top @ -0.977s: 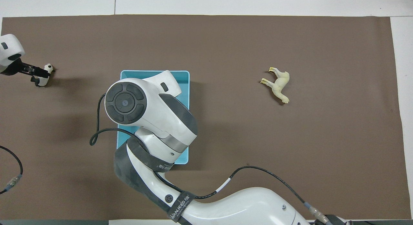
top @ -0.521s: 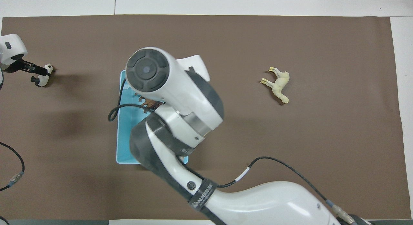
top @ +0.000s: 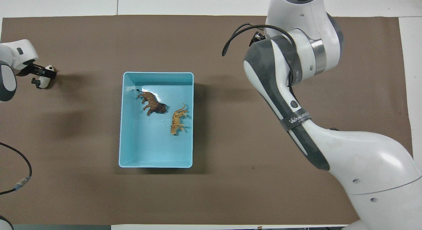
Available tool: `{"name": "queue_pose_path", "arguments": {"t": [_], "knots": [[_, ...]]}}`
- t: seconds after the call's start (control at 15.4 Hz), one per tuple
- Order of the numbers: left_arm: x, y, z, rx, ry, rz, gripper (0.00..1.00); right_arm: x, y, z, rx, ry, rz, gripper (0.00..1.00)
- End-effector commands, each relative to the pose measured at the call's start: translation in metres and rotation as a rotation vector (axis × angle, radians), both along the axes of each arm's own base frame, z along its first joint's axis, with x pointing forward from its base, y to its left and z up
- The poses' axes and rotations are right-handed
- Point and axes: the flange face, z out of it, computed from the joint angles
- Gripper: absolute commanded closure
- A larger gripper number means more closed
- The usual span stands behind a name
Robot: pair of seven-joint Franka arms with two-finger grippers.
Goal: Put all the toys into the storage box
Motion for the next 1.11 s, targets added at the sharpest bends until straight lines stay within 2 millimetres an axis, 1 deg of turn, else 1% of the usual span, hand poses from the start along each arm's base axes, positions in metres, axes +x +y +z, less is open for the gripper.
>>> {"name": "queue_pose_path", "arguments": {"t": [0.0,0.07,0.13,0.2,0.26,0.33,0.39,0.46,0.52,0.59,0.65,0.72,0.78,0.91,1.04], "knots": [[-0.003,-0.001,-0.008,0.02,-0.019,-0.021,0.05,-0.026,-0.04,-0.037,0.019,-0.006,0.022,0.0],[-0.003,-0.002,-0.013,0.018,-0.015,-0.022,0.06,-0.033,-0.048,-0.052,0.024,-0.017,0.023,0.0],[-0.004,-0.002,-0.015,0.017,-0.015,-0.022,0.1,-0.039,-0.053,-0.069,0.026,-0.012,0.034,0.0],[-0.005,-0.003,-0.016,0.015,-0.014,-0.022,0.17,-0.042,-0.056,-0.081,0.027,-0.012,0.044,0.0],[-0.005,-0.004,-0.017,0.014,-0.01,-0.02,0.31,-0.043,-0.058,-0.088,0.028,-0.016,0.045,0.0],[-0.005,-0.005,-0.016,0.012,-0.006,-0.012,0.56,-0.045,-0.061,-0.095,0.029,-0.012,0.052,0.0],[-0.005,-0.006,-0.016,0.009,-0.006,0.0,0.76,-0.047,-0.065,-0.101,0.03,-0.008,0.069,0.0],[-0.006,-0.006,-0.017,0.004,-0.001,0.026,0.97,-0.048,-0.075,-0.103,0.033,-0.016,0.083,0.0],[-0.005,-0.011,-0.017,0.001,0.005,0.042,1.0,-0.048,-0.089,-0.109,0.036,-0.027,0.082,0.0],[-0.004,-0.018,-0.016,-0.005,0.015,0.055,1.0,-0.049,-0.091,-0.112,0.039,-0.037,0.082,0.0],[-0.003,-0.021,-0.014,-0.01,0.027,0.074,1.0,-0.049,-0.087,-0.116,0.041,-0.038,0.085,0.0],[0.0,-0.026,-0.007,-0.014,0.037,0.094,1.0,-0.049,-0.084,-0.123,0.044,-0.045,0.081,0.0],[0.003,-0.036,0.003,-0.013,0.055,0.107,1.0,-0.047,-0.081,-0.129,0.049,-0.056,0.083,0.0],[0.008,-0.066,0.019,-0.02,0.095,0.183,1.0,-0.049,-0.08,-0.134,0.053,-0.05,0.083,0.0],[0.011,-0.102,0.044,-0.023,0.119,0.296,1.0,-0.051,-0.081,-0.136,0.053,-0.048,0.091,0.0]]}}
